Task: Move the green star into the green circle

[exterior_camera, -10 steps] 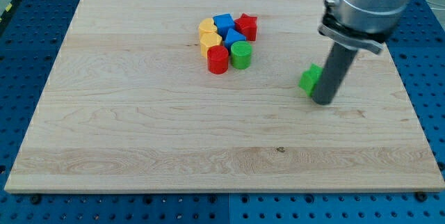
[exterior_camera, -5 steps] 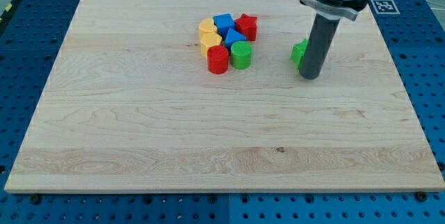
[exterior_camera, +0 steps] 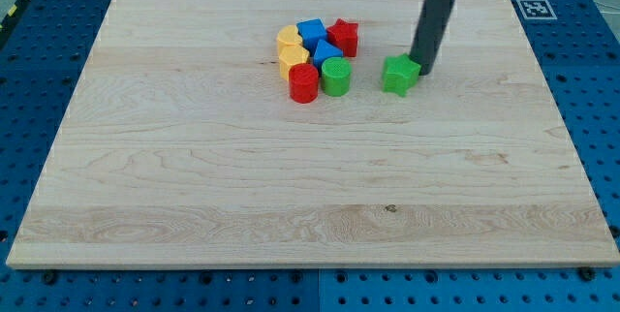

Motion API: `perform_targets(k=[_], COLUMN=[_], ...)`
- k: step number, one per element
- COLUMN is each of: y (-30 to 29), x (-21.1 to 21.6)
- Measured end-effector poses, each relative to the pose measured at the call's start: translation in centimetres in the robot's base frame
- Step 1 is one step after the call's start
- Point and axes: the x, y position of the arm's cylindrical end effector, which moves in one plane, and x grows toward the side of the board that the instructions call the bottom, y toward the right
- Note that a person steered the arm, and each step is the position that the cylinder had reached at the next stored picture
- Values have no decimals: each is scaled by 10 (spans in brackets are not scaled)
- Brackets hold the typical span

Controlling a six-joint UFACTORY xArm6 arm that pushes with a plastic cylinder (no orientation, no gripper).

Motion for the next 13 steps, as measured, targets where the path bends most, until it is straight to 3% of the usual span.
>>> perform_targets(k=[1, 3, 5, 7, 9, 13], y=[25, 31, -33, -7, -4, -37], x=[2, 49, 37, 35, 6, 2])
